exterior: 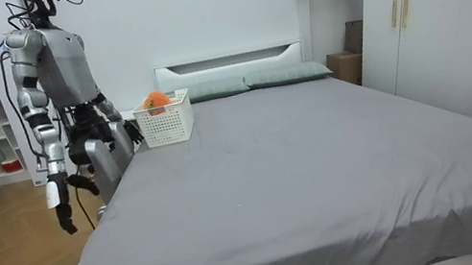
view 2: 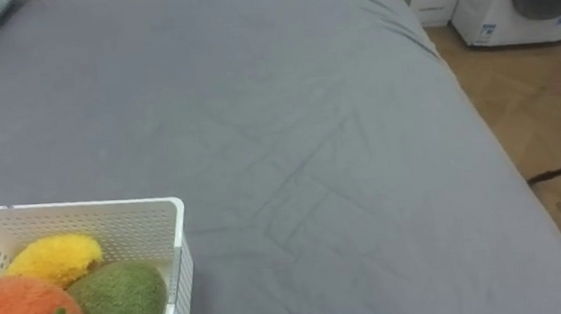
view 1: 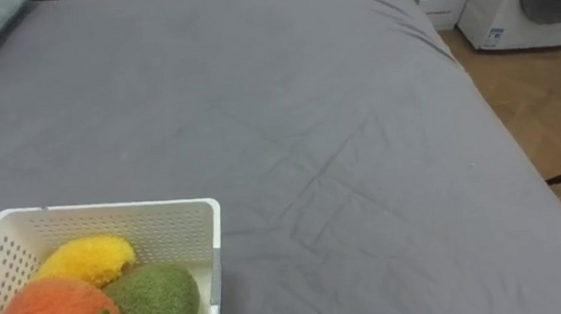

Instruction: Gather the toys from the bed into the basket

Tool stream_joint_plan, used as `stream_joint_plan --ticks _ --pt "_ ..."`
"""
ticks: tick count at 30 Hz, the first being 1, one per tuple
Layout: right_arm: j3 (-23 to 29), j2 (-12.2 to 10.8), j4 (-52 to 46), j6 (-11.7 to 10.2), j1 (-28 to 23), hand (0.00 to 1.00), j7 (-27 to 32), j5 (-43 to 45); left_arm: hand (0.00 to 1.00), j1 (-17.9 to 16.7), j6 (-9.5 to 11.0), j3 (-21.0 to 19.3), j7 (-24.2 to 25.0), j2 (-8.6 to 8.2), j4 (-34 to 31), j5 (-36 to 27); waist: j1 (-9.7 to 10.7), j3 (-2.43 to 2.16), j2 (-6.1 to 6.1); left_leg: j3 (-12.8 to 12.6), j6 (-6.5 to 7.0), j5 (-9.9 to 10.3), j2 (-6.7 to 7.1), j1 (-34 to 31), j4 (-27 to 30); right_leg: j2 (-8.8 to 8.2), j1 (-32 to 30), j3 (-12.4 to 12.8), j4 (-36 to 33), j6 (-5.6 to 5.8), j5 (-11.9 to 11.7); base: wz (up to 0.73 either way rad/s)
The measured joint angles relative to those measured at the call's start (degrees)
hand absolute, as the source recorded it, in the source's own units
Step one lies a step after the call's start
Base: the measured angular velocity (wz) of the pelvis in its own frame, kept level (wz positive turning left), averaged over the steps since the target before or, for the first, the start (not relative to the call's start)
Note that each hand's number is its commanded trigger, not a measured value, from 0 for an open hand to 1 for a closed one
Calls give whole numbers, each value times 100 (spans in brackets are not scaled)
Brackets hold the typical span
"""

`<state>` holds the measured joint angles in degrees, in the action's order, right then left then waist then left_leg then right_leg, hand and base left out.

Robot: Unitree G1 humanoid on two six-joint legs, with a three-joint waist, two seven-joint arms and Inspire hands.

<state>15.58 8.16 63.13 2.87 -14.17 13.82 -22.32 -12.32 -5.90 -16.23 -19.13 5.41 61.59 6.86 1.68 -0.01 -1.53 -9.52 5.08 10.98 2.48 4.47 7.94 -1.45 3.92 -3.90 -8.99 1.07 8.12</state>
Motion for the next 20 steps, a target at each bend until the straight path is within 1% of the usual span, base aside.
stream_joint_plan --ticks 2,6,8,10,14,18,20 --pt "-10 -4 242 12 -71 0 -158 -241 0 -30 0 -1 14 2 1 -2 3 -4 0 16 1 -1 14 9 -1 -10 4 -4 22 6 32 0" --pt "-98 -34 459 94 -63 0 -483 -310 0 -45 -1 43 22 0 1 -51 5 -8 -6 34 29 -18 19 23 -3 -11 -2 -15 22 9 60 3" --pt "-155 -80 576 94 19 0 -649 -287 0 -43 -1 87 102 -3 1 -131 5 -12 -3 39 29 -20 17 28 0 -20 13 -93 24 4 64 0" --pt "-263 -127 599 94 69 0 -786 -282 0 -43 0 98 164 -10 3 -180 24 -11 -3 52 28 -19 15 31 39 -18 42 -110 21 3 63 5" --pt "-722 -131 628 97 288 0 -1109 -126 0 -30 0 305 184 2 32 -288 10 -2 0 86 25 -13 13 37 31 -19 78 -151 27 3 61 5" --pt "-887 -121 838 98 536 0 -1273 -23 0 -23 2 387 184 -5 43 -288 -29 0 1 106 24 -8 12 33 12 -18 92 -173 32 0 59 3" --pt "-1000 -111 860 96 635 0 -1314 35 0 -23 6 465 179 -10 44 -288 -48 2 3 157 21 -1 18 26 19 -17 97 -195 33 -2 58 5"
